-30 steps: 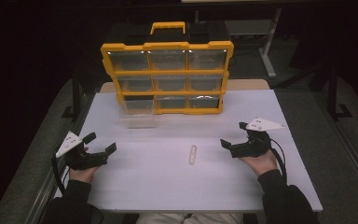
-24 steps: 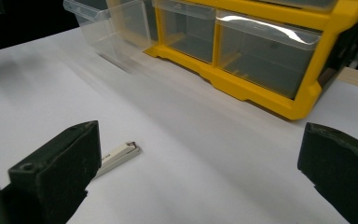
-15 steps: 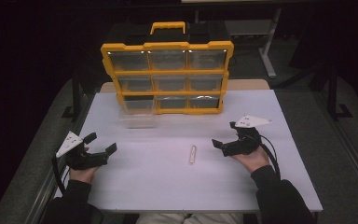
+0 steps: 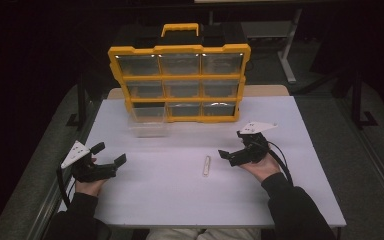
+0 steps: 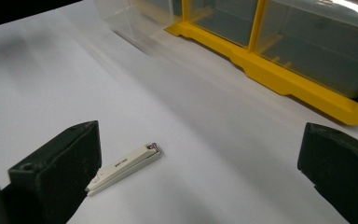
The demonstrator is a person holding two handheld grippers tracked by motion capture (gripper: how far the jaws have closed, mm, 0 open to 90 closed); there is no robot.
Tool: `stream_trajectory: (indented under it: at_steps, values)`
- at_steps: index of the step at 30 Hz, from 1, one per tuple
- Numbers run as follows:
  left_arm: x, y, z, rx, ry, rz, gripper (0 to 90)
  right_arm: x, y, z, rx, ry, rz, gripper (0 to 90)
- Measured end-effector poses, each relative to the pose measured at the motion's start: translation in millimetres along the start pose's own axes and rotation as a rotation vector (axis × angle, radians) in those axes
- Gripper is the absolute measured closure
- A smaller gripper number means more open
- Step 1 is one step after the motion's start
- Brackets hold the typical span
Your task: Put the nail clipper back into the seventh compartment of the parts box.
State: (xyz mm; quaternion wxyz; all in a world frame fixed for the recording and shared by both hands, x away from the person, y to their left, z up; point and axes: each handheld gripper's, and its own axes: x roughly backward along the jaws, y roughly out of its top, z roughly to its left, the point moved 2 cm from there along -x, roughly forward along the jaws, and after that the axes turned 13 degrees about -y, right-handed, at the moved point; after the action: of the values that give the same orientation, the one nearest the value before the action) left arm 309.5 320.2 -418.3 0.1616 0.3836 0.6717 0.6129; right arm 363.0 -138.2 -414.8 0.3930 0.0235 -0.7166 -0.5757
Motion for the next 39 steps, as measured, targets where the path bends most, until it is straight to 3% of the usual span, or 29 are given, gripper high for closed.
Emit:
stream_trajectory:
  at_steps: [5,14,23,27,32,39]
  values:
    - [-0.7,-0.3,-0.6,-0.003,-0.007,0.006,0.0,-7.7,2.1,4.6,0.001,0.027,0.036,0.9]
    - [-1.7,-0.7,-1.0,-0.004,-0.011,0.014,0.0,-13.9,4.2,9.8,0.017,0.053,0.068,13.5]
    - [-1.7,-0.7,-0.8,-0.003,-0.010,0.014,0.0,-23.6,0.2,13.1,0.027,0.073,0.142,23.2]
    - [-1.6,-0.6,-0.7,-0.001,-0.010,0.012,0.0,-27.7,-1.9,14.5,0.038,0.082,0.176,35.1]
    - [-2.1,-0.9,-0.7,-0.002,-0.008,0.019,0.0,-31.2,-1.8,17.1,0.047,0.050,0.209,58.3]
    - [-1.7,-0.7,-0.7,0.000,-0.009,0.017,0.0,-37.3,-0.4,25.1,0.082,0.039,0.245,77.8]
